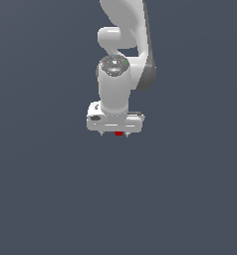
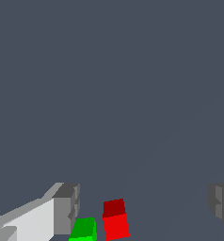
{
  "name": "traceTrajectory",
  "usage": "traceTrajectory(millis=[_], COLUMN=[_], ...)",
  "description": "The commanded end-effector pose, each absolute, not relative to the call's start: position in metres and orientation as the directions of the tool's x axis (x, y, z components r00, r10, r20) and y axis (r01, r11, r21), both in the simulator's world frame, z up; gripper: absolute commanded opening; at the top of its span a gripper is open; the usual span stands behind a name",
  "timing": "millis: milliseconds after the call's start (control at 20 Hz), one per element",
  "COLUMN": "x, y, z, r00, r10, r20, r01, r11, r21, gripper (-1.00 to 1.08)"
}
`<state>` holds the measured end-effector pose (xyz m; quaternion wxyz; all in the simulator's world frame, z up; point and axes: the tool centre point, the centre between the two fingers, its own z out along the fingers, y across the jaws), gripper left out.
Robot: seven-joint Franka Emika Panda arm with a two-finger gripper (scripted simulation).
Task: Stack the red cube on top of the green cube.
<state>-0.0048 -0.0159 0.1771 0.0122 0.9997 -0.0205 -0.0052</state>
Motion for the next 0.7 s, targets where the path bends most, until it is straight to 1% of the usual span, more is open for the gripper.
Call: traceTrajectory(millis=[0, 300, 650], x=[-0.0048, -0.0062, -0.0118], y=[-0.0160, -0.0138, -0.0062], z=[0.1771, 0.1754, 0.1689], r00=[0.999, 1.000, 0.996], r10=[-0.041, -0.012, 0.093], r20=[-0.010, -0.010, -0.011], r01=[-0.041, -0.012, 0.093], r11=[-0.999, -1.000, -0.995], r21=[0.025, 0.024, 0.022], gripper=[1.00, 1.00, 1.00])
